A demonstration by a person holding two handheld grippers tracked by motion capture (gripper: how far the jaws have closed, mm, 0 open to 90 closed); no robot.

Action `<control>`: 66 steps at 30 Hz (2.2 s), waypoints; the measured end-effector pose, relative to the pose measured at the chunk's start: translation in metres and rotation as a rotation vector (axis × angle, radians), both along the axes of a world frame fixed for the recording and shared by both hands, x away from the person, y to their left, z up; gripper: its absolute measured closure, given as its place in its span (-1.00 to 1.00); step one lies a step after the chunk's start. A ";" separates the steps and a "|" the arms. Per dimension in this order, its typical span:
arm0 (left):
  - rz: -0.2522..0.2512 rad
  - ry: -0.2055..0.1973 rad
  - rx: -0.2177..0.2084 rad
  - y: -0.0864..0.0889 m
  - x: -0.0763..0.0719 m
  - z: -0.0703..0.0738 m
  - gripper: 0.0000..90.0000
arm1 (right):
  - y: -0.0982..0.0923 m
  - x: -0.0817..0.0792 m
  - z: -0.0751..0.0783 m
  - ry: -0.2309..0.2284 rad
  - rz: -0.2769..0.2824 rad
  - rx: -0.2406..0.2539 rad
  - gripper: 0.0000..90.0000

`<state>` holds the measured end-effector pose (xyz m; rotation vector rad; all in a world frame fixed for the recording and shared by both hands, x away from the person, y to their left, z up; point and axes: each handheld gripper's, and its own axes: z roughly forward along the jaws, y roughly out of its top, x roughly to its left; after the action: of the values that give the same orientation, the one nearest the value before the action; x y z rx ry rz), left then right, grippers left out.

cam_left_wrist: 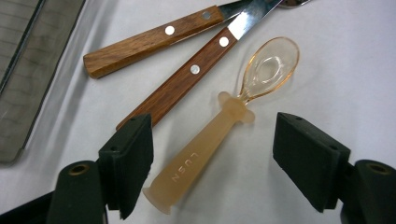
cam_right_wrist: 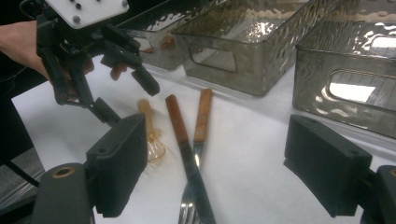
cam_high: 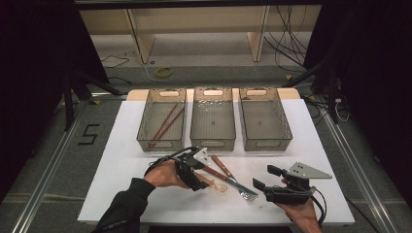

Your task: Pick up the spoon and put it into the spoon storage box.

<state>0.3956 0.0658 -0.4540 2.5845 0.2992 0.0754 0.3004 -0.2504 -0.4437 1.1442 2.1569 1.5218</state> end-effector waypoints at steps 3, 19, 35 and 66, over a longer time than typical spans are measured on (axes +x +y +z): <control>-0.006 0.002 0.015 -0.001 0.002 -0.002 -0.32 | 0.000 0.000 0.000 0.000 0.001 -0.002 -0.50; -0.039 0.014 0.098 -0.004 0.007 -0.014 0.03 | 0.002 -0.001 0.000 -0.001 0.003 -0.009 -0.50; -0.121 -0.019 0.143 -0.006 0.001 -0.012 0.39 | 0.001 -0.002 0.001 -0.003 0.001 -0.014 -0.50; -0.178 -0.032 0.087 0.002 -0.003 0.001 0.67 | -0.001 -0.004 0.002 -0.001 -0.011 -0.015 -0.50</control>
<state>0.3931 0.0678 -0.4527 2.6813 0.0543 0.0664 0.2968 -0.2513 -0.4422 1.1483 2.1546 1.4989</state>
